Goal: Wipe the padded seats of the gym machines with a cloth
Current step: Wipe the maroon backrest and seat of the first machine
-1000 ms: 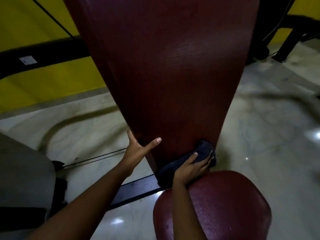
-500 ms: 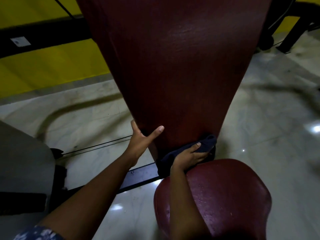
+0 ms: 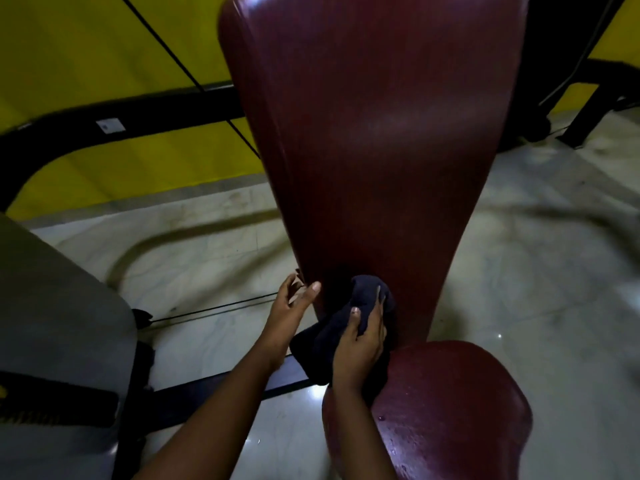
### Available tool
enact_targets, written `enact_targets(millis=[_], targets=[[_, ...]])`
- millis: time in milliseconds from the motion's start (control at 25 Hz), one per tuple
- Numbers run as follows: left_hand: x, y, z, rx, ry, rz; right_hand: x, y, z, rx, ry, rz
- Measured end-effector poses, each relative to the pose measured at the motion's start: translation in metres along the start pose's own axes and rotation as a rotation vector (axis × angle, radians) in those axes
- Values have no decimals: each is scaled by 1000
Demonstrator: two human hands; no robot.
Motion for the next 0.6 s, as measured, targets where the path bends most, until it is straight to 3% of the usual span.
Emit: enact_targets(millis=[160, 360, 600], targets=[[-13, 52, -40, 8, 164, -160, -42, -15, 87, -151, 132, 199], [-13, 125, -113, 153, 171, -126, -88, -13, 187, -288, 164, 288], [-4, 151, -203, 402, 171, -125, -105, -46, 273, -441, 72, 310]])
Point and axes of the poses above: each hand's wrist, its own y-axis away from the middle knuckle, its own x-axis out of the palm, z = x × y, the point moved 2 cm from there along -y, towards the middle knuckle, and after that the axes turned 4 degrees about z, right-handed, at the moved point
